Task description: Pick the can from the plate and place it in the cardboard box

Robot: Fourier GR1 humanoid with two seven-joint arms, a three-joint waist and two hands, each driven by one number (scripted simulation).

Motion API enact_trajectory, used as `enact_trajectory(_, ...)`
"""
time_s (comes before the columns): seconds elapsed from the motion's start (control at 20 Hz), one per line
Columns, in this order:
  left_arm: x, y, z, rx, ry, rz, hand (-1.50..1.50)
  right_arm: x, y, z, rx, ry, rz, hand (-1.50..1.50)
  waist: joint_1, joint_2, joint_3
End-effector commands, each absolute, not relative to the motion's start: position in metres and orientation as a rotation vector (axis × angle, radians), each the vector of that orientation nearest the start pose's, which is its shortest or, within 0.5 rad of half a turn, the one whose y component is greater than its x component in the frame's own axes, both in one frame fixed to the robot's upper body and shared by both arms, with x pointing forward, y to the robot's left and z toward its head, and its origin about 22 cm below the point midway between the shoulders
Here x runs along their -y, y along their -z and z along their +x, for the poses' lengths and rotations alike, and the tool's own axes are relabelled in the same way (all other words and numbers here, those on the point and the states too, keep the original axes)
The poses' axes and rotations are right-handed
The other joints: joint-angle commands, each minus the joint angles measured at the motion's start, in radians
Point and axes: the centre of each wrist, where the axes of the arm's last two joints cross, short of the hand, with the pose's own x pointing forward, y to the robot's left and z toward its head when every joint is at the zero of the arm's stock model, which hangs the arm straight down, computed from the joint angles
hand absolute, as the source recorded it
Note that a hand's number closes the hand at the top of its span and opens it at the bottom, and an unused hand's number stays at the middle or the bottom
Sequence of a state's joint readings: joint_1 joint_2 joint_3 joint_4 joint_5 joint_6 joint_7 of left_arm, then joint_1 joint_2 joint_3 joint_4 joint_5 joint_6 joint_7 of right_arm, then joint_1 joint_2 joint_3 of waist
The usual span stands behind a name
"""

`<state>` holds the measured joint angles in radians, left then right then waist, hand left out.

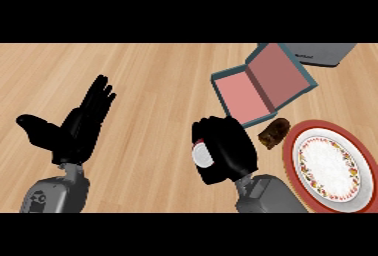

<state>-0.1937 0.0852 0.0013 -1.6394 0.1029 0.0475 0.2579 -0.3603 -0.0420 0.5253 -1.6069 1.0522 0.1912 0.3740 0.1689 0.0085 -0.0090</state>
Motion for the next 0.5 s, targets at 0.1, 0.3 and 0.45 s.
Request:
enact_trajectory(0.1, -0.224, -0.065, 0.288, 1.563, 0.022, -0.046, 0.00, -0.001, -0.110, 0.232, 1.680, -1.464, -0.804, 1.50, -0.019, -0.003, 0.004)
enact_trajectory(0.3, -0.222, -0.060, 0.285, 1.535, 0.002, -0.038, 0.00, -0.010, -0.134, 0.233, 1.749, -1.158, -0.779, 1.50, -0.042, -0.004, 0.007)
enact_trajectory(0.45, -0.228, -0.063, 0.289, 1.568, -0.032, -0.004, 0.00, -0.022, -0.156, 0.232, 1.778, -1.005, -0.867, 1.50, -0.061, -0.008, 0.005)
